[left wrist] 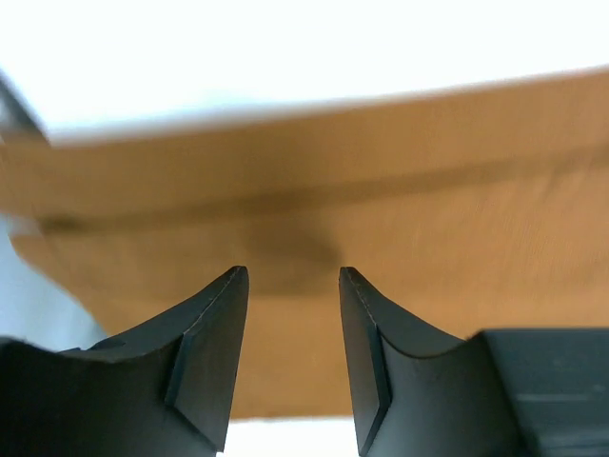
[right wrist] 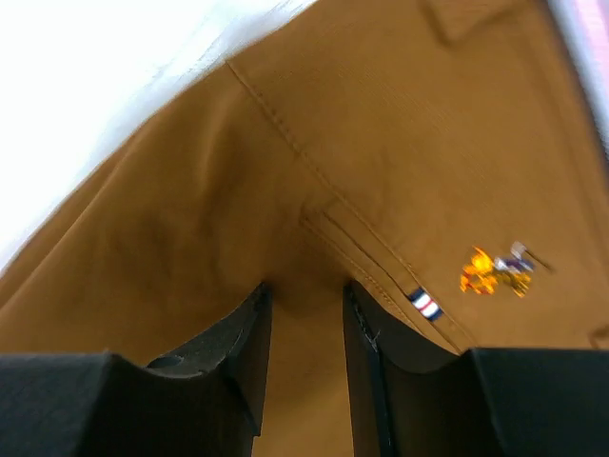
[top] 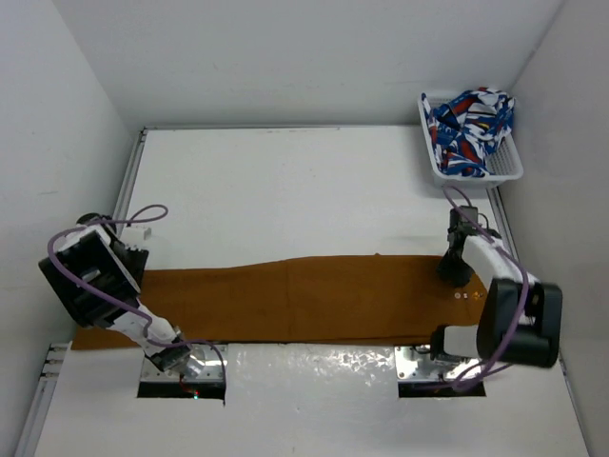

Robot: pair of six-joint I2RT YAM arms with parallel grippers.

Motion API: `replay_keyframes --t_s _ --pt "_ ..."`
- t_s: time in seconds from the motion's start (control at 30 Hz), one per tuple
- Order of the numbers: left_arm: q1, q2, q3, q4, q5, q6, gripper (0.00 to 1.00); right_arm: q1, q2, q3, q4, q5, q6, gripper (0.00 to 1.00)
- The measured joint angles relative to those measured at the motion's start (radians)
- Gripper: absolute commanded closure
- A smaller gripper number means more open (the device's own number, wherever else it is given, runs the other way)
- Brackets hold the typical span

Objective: Fold and stack the trousers
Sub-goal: Fold the trousers

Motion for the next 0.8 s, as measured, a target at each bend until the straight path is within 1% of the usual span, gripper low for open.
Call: replay_keyframes --t_s 0.1,0.27,0.47,0.5,0.53,0.6,0.67,0.7,0.73,0.8 --pt "-0.063 0.027 -0.012 0.089 -0.011 -0.042 0.59 0.0 0.147 0.005 0.066 -0.012 0.002 0.65" --pt "-0.134 0.056 0.009 0.137 -0.047 -0.119 0.59 0.0 0.288 0.135 0.066 -0.013 -0.011 0.63" --pt "-0.235 0.162 0.142 0.201 -0.055 -0.207 0.58 0.001 0.463 0.343 0.152 -0.037 -0.033 0.6" --pt "-0.244 0.18 0.168 0.222 -0.051 -0.221 0.57 0.001 0.488 0.379 0.175 -0.042 -0.035 0.59" --pt "-0.251 0.198 0.194 0.243 -0.045 -0.234 0.55 0.001 0.507 0.414 0.203 -0.044 -0.037 0.56" --pt "-0.259 0.233 0.255 0.271 -0.023 -0.261 0.53 0.001 0.514 0.444 0.243 -0.044 -0.043 0.53" --pt "-0.259 0.245 0.317 0.273 0.004 -0.286 0.49 -0.008 0.492 0.45 0.267 -0.053 -0.044 0.47" --pt "-0.256 0.24 0.343 0.266 0.02 -0.295 0.45 -0.018 0.473 0.449 0.267 -0.063 -0.042 0.44" --pt "-0.249 0.228 0.367 0.254 0.042 -0.306 0.44 -0.037 0.447 0.445 0.265 -0.079 -0.037 0.4" --pt "-0.226 0.177 0.383 0.232 0.091 -0.325 0.41 -0.09 0.385 0.426 0.265 -0.112 -0.026 0.35"
